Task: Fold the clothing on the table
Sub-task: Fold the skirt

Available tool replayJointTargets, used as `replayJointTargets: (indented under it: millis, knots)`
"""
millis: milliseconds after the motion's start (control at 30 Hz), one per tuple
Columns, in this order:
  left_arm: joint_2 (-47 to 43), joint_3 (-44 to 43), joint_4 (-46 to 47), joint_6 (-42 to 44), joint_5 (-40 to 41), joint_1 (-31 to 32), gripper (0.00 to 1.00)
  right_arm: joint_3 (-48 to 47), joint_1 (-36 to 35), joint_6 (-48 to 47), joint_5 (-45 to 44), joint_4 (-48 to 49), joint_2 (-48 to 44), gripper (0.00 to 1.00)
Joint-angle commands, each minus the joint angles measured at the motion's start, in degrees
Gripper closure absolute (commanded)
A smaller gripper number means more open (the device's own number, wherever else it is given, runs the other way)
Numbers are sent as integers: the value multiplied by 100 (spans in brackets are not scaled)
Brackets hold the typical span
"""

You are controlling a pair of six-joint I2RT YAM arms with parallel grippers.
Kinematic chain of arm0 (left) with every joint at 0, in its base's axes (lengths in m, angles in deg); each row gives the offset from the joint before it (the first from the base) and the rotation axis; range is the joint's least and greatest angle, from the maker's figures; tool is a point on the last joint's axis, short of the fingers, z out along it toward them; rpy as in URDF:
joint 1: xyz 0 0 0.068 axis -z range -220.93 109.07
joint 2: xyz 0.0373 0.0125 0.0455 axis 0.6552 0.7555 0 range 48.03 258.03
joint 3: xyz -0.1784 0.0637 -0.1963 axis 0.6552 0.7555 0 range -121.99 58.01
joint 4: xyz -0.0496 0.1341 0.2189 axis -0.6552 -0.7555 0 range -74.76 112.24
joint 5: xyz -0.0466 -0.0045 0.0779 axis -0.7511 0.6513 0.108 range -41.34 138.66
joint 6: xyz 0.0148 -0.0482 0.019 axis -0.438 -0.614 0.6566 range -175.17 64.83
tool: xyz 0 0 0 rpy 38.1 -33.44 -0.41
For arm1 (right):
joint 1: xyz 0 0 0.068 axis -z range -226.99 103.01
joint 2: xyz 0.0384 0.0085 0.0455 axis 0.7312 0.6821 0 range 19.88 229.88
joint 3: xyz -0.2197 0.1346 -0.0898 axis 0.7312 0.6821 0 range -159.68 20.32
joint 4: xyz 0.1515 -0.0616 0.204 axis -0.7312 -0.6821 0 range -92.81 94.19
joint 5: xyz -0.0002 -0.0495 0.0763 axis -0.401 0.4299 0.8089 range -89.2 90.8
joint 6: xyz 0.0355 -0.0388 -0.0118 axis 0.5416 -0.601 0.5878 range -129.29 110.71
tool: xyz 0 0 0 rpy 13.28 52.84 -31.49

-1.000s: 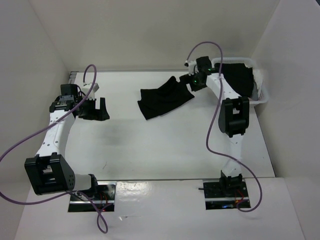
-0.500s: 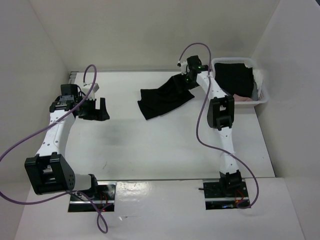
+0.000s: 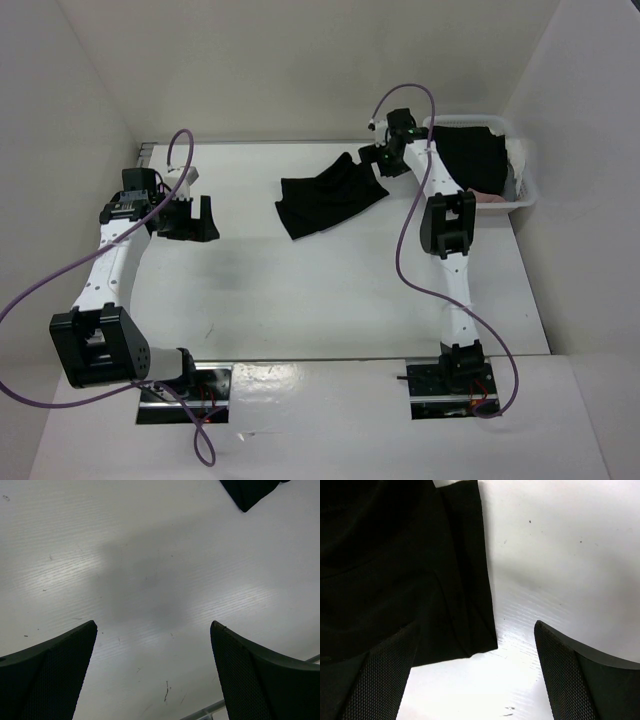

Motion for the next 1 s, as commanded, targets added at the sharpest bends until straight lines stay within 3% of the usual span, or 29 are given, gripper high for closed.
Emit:
replayJointTargets:
  millis: [0,267,400,433,467,567,600,633,700,767,867,967]
  knots:
    - [-26,10,43,24,-97,7,0,-257,-6,-83,-55,-191,210,2]
    - [-26,10,43,24,-97,7,0,-590,-6,-83,-3,-445,640,2]
    - [-26,10,43,24,-97,7,0,-1634,-6,-30,-3,-998,1227,9]
    - [-26,10,43,24,-97,7,0,-2002,-6,-30,-3,-1182,1404,14]
    - [-26,10,43,24,-97,7,0,-3042,-6,-30,50,-1723,1658,28]
    - [-26,10,43,24,-97,7,0,-2903,-6,31,-2,-1729,1792,57]
    - [-26,10,43,24,-97,7,0,-2903,-6,32,-3,-1729,1792,72]
    - [-79,10,43,24,-97,7,0,-2903,-58,32,-81,-1729,1792,78]
    - [-79,10,43,24,-97,7,0,-2763,-59,32,-195,-1729,1792,89]
    - [-79,10,43,24,-97,7,0,-2701,-120,32,-196,-1790,1792,89]
    - [-79,10,43,24,-97,7,0,-2639,-173,-48,-196,-1940,1731,100]
    - [-79,10,43,24,-97,7,0,-2586,-234,-48,-196,-1993,1520,100]
